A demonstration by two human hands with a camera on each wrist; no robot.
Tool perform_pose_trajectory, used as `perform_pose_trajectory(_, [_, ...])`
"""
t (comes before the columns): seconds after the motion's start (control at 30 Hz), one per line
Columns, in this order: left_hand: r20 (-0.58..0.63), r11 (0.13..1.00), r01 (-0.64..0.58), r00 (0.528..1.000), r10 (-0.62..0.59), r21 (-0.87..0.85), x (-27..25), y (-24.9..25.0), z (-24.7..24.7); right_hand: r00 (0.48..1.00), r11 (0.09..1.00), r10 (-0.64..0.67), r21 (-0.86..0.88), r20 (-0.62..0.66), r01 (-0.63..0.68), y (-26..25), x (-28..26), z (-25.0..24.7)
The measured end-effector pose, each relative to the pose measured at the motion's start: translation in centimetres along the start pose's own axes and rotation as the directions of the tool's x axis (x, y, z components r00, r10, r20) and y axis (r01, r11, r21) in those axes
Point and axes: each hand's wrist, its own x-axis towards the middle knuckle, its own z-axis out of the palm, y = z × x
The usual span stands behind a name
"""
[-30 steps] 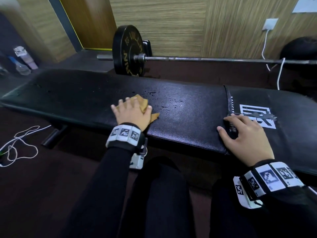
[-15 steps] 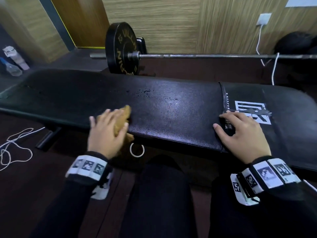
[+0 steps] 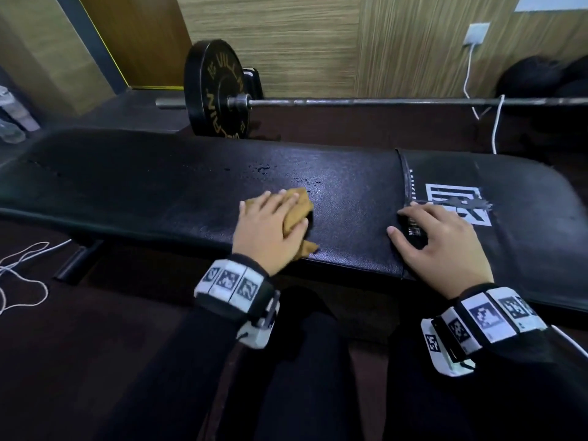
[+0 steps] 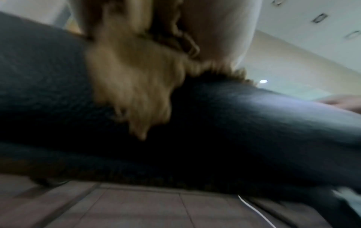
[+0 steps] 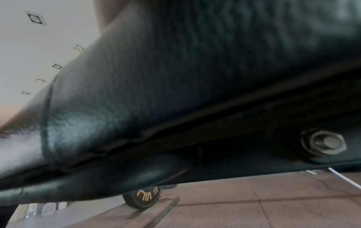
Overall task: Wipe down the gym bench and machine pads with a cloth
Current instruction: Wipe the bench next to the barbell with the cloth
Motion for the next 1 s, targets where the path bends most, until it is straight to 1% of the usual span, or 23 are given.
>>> perform_pose_trajectory(0.07, [-0.034, 0.996, -0.094, 0.995, 0.094, -0.001, -2.0, -0.3, -0.5, 1.000, 1.000, 0.000, -0.003, 0.005, 0.000, 0.1, 0.0, 0.0])
perform_pose_trajectory(0.13, [-0.039, 0.987, -0.162, 0.986, 0.162, 0.000, -3.4, -2.0, -1.1, 1.000, 1.000, 0.008, -0.008, 0.011, -0.008, 0.1, 0.0, 0.0])
perform_pose_trajectory(0.17, [-0.040, 0.985, -0.170, 0.985, 0.170, -0.004, -3.8, -3.3, -1.4, 1.000, 1.000, 0.014, -0.009, 0.014, -0.013, 0.1, 0.0, 0.0])
perform_pose_trajectory(0.2, [-0.041, 0.989, -0.150, 0.988, 0.150, -0.011, -3.9, -4.7, -1.7, 1.000, 1.000, 0.018, -0.010, 0.014, -0.018, 0.1, 0.0, 0.0])
perform_pose_trajectory(0.3, [-0.050, 0.999, 0.015, 0.999, -0.016, -0.036, -3.2, -9.1, -2.2, 1.000, 1.000, 0.022, -0.013, 0.008, -0.022, -0.1, 0.0, -0.1])
perform_pose_trajectory(0.37, [-0.052, 0.987, 0.146, 0.987, -0.149, -0.066, -1.8, -11.2, -2.2, 1.000, 0.999, 0.026, -0.020, 0.008, -0.025, -0.3, 0.0, -0.2])
perform_pose_trajectory(0.43, [-0.025, 0.966, 0.256, 0.966, -0.257, -0.044, 0.1, -11.9, -1.9, 0.999, 0.999, 0.042, -0.025, 0.016, -0.041, -0.3, 0.0, -0.3])
perform_pose_trajectory(0.5, [0.027, 0.949, 0.314, 0.949, -0.314, 0.023, 2.0, -10.8, -1.5, 0.998, 0.998, 0.052, -0.028, 0.026, -0.051, -0.4, 0.0, -0.4])
perform_pose_trajectory(0.57, [0.048, 0.955, 0.293, 0.954, -0.296, 0.051, 3.2, -8.4, -0.9, 0.998, 0.998, 0.050, -0.028, 0.030, -0.049, -0.5, 0.0, -0.4])
perform_pose_trajectory(0.6, [0.043, 0.967, 0.252, 0.966, -0.254, 0.046, 3.4, -6.7, -0.6, 0.998, 0.998, 0.048, -0.028, 0.031, -0.047, -0.5, 0.0, -0.4])
perform_pose_trajectory(0.7, [0.035, 0.997, 0.076, 0.996, -0.076, 0.007, 2.9, -1.2, 0.5, 0.998, 0.998, 0.044, -0.037, 0.037, -0.042, -0.6, -0.1, -0.5])
perform_pose_trajectory(0.73, [0.042, 0.999, 0.033, 0.999, -0.033, -0.011, 2.5, 0.3, 0.8, 0.998, 0.998, 0.045, -0.045, 0.041, -0.043, -0.7, -0.1, -0.5])
perform_pose_trajectory(0.8, [0.056, 0.998, -0.005, 0.998, 0.008, -0.056, 2.0, 2.3, 0.9, 0.998, 0.997, 0.044, -0.059, 0.054, -0.041, -0.8, -0.3, -0.6])
perform_pose_trajectory(0.87, [0.047, 0.989, -0.011, 0.999, 0.018, -0.147, 1.5, 2.2, 0.7, 0.997, 0.997, 0.043, -0.065, 0.062, -0.039, -0.9, -0.3, -0.7])
perform_pose_trajectory(0.93, [0.008, 0.976, 0.019, 1.000, -0.017, -0.219, 1.1, 0.4, 0.3, 0.997, 0.997, 0.054, -0.062, 0.061, -0.051, -1.1, -0.3, -0.8])
perform_pose_trajectory(1.0, [0.012, 0.979, 0.098, 0.995, -0.098, -0.181, 0.9, -2.6, -0.1, 0.996, 0.996, 0.071, -0.063, 0.062, -0.067, -1.3, -0.2, -0.8])
